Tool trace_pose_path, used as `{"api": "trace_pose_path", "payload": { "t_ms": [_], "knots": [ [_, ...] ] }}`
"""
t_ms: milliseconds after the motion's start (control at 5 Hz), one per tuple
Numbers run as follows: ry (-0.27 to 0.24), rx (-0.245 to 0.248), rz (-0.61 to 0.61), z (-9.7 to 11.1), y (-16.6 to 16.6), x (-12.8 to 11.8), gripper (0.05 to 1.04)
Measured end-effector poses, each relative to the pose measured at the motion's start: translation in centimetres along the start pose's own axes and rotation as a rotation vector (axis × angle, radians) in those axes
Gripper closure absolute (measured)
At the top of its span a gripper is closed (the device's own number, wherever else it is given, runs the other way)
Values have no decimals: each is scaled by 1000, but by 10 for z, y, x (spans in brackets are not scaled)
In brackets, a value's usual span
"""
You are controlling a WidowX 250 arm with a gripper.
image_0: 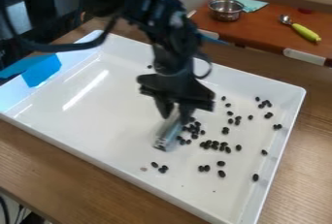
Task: Sweep into pile
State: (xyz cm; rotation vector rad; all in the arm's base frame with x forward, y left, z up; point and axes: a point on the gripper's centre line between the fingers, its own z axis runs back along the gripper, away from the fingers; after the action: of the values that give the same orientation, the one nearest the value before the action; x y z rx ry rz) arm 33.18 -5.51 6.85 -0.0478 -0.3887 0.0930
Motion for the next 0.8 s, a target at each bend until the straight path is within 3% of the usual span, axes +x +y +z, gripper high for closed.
{"api": "trace_pose_path", "payload": {
  "t_ms": [400, 800],
  "knots": [
    [20, -47, -14, 4, -52, -8, 750],
    [23, -72, 7, 9, -66, 1, 750]
  ]
}}
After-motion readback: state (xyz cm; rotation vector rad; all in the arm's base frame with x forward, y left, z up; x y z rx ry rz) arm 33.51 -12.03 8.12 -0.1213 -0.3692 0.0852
